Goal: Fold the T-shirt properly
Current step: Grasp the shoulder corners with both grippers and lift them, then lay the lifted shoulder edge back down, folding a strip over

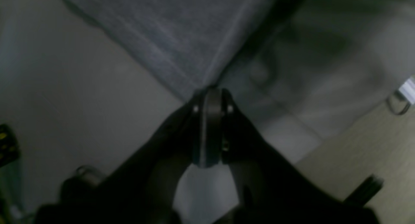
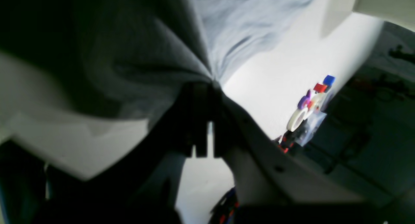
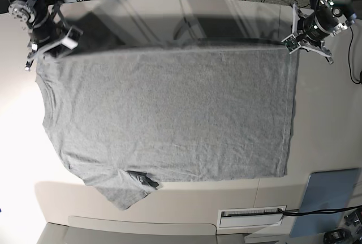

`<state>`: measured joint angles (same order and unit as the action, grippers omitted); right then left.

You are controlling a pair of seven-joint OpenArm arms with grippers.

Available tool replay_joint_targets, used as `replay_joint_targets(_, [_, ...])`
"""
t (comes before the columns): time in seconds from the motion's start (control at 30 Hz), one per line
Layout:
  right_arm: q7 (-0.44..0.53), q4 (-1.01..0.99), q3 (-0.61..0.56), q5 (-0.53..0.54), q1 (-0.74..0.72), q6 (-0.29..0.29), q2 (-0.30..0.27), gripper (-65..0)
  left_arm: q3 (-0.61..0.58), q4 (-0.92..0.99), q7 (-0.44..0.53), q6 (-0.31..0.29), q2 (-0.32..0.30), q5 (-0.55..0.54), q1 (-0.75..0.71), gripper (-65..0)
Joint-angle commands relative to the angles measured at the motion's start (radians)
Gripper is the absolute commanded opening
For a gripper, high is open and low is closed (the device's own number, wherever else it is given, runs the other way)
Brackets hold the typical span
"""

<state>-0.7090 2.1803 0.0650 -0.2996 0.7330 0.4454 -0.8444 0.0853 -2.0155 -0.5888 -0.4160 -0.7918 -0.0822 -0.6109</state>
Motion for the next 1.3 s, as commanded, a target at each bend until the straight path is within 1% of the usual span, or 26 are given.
replay_joint_targets(0.0, [0.014,-0.008,0.010,-0.014,-0.026,-0.017,-0.005,-65.0,0.009,0.008,0.030,0.016,0.003,0.023,0.012,-65.0])
replay_joint_targets(0.1, [0.040,-0.059,-0.006,-0.014,-0.108,-0.017,0.048,-65.0,0.009,0.076,0.085,0.016,0.062,0.029,0.064,-65.0])
replay_joint_targets(0.2, [0.074,-0.106,-0.036,-0.015,-0.187,-0.016,0.090,-65.0,0.009,0.132,0.101,0.016,0.114,0.029,0.143,-65.0])
replay_joint_targets(0.27, [0.089,-0.139,-0.069,-0.016,-0.241,-0.016,0.102,-65.0,0.009,0.161,0.100,0.016,0.136,0.029,0.195,-65.0])
replay_joint_targets(0.33, [0.090,-0.166,-0.111,-0.016,-0.299,-0.017,0.102,-65.0,0.009,0.187,0.100,0.015,0.149,0.027,0.241,-65.0])
replay_joint_targets(0.4, [0.089,-0.187,-0.154,-0.042,-0.357,-0.019,0.103,-65.0,0.008,0.213,0.101,0.004,0.155,0.026,0.277,-65.0])
replay_joint_targets(0.5, [0.089,-0.211,-0.213,-0.078,-0.439,-0.027,0.102,-65.0,0.008,0.242,0.111,-0.029,0.155,0.026,0.311,-65.0])
replay_joint_targets(0.73, [0.085,-0.317,-0.326,-0.076,-0.572,-0.027,0.103,-65.0,0.008,0.318,0.145,-0.030,0.155,0.026,0.352,-65.0])
replay_joint_targets(0.9, [0.091,-0.357,-0.366,-0.076,-0.634,-0.058,0.105,-65.0,0.002,0.333,0.144,-0.030,0.155,0.026,0.390,-65.0])
replay_joint_targets(1.03, [0.077,-0.357,-0.366,-0.075,-0.650,-0.061,0.119,-65.0,0.002,0.333,0.141,-0.029,0.158,0.023,0.404,-65.0])
replay_joint_targets(1.13, [0.086,-0.357,-0.366,-0.075,-0.650,-0.061,0.119,-65.0,0.002,0.333,0.141,-0.029,0.158,0.013,0.404,-65.0])
replay_joint_targets(1.17, [0.085,-0.357,-0.365,-0.075,-0.653,-0.061,0.119,-65.0,0.002,0.333,0.141,-0.029,0.157,0.005,0.404,-59.9])
replay_joint_targets(1.2, [0.082,-0.357,-0.365,-0.076,-0.653,-0.061,0.119,-65.0,0.002,0.333,0.141,-0.029,0.157,0.002,0.404,-51.5])
replay_joint_targets(1.23, [0.076,-0.357,-0.364,-0.075,-0.653,-0.061,0.119,-62.7,0.002,0.333,0.141,-0.029,0.158,-0.001,0.404,-43.5])
replay_joint_targets(1.27, [0.073,-0.357,-0.364,-0.075,-0.653,-0.061,0.119,-57.2,0.002,0.333,0.141,-0.029,0.158,-0.001,0.404,-36.4])
